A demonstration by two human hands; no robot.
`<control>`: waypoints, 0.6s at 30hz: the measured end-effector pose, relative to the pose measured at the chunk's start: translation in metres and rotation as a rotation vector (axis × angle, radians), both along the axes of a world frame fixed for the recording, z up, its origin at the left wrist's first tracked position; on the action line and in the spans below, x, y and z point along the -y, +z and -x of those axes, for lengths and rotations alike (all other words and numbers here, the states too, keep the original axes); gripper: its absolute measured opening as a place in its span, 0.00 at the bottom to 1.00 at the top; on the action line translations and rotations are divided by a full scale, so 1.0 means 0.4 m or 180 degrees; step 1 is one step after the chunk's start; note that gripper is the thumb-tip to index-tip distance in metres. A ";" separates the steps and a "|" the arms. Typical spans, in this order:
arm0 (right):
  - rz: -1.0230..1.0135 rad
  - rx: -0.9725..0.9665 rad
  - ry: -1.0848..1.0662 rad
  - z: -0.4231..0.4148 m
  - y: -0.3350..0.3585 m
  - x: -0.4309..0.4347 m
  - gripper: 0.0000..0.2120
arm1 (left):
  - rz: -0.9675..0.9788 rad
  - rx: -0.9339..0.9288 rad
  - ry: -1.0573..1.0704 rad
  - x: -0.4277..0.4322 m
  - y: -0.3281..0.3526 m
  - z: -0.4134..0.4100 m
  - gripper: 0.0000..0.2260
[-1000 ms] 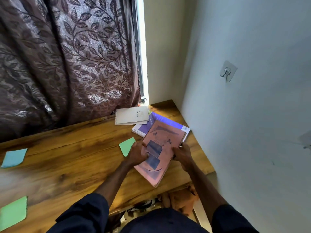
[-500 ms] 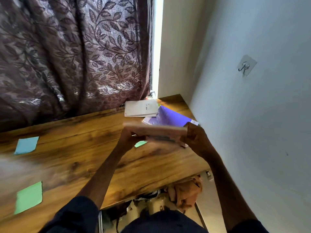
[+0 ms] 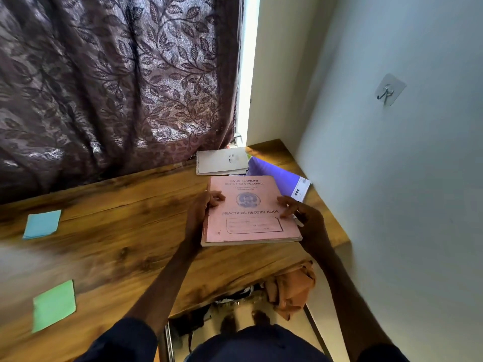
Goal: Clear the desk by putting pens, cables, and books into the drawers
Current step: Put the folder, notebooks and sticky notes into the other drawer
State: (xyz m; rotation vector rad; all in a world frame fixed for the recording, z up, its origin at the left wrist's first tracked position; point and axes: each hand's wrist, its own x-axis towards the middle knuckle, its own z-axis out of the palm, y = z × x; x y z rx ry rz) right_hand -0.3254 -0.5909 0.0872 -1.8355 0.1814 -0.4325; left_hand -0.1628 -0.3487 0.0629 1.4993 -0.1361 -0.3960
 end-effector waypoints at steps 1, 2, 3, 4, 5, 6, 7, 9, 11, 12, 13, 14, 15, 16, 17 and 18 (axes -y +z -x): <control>-0.0014 -0.0028 -0.0025 0.002 0.001 -0.005 0.16 | -0.0045 0.0123 0.0061 -0.003 0.013 0.009 0.10; 0.0028 -0.0041 -0.0061 0.003 0.001 -0.008 0.21 | 0.0024 0.0247 0.0126 -0.005 0.024 0.018 0.09; 0.0105 -0.0076 -0.0047 0.004 0.007 -0.015 0.25 | 0.0109 0.0393 0.0184 -0.010 0.040 0.028 0.09; 0.0215 -0.0089 -0.0052 0.003 0.011 -0.018 0.29 | 0.0190 0.0590 0.0167 -0.016 0.053 0.033 0.09; 0.0287 -0.0107 -0.0039 0.003 0.013 -0.020 0.30 | 0.0242 0.0802 0.0020 -0.021 0.062 0.035 0.10; 0.0306 -0.0125 -0.0060 0.004 0.013 -0.020 0.29 | 0.0192 0.0997 -0.0150 -0.026 0.066 0.032 0.10; 0.0319 -0.0137 -0.0032 0.003 0.013 -0.014 0.27 | 0.0188 0.1077 -0.0259 -0.029 0.078 0.031 0.10; 0.0373 -0.0103 0.0043 -0.004 0.003 -0.002 0.22 | 0.0156 0.1288 -0.0465 -0.040 0.093 0.027 0.06; 0.0229 -0.0280 -0.0164 -0.021 0.001 -0.006 0.17 | -0.0104 0.1639 -0.0681 -0.045 0.094 0.027 0.07; 0.0209 -0.0424 -0.0402 -0.027 0.006 -0.012 0.14 | -0.0379 0.1571 -0.0721 -0.046 0.094 0.026 0.12; 0.0196 -0.0492 -0.0579 -0.033 0.008 -0.019 0.11 | -0.0672 0.1386 -0.0710 -0.047 0.096 0.021 0.16; 0.0337 -0.0531 -0.0670 -0.035 0.009 -0.025 0.11 | -0.0844 0.1181 -0.0687 -0.046 0.097 0.015 0.18; 0.0429 -0.0582 -0.0697 -0.034 0.008 -0.032 0.12 | -0.0897 0.0919 -0.0678 -0.044 0.099 0.012 0.19; 0.0456 -0.0667 -0.0715 -0.027 0.014 -0.041 0.13 | -0.0809 0.0573 -0.0673 -0.044 0.101 0.010 0.20; 0.0423 -0.0775 -0.0724 -0.020 0.008 -0.042 0.14 | -0.0668 0.0210 -0.0648 -0.043 0.108 0.013 0.20; 0.0347 -0.0842 -0.0664 -0.010 0.003 -0.044 0.13 | -0.0546 -0.0107 -0.0579 -0.044 0.109 0.018 0.19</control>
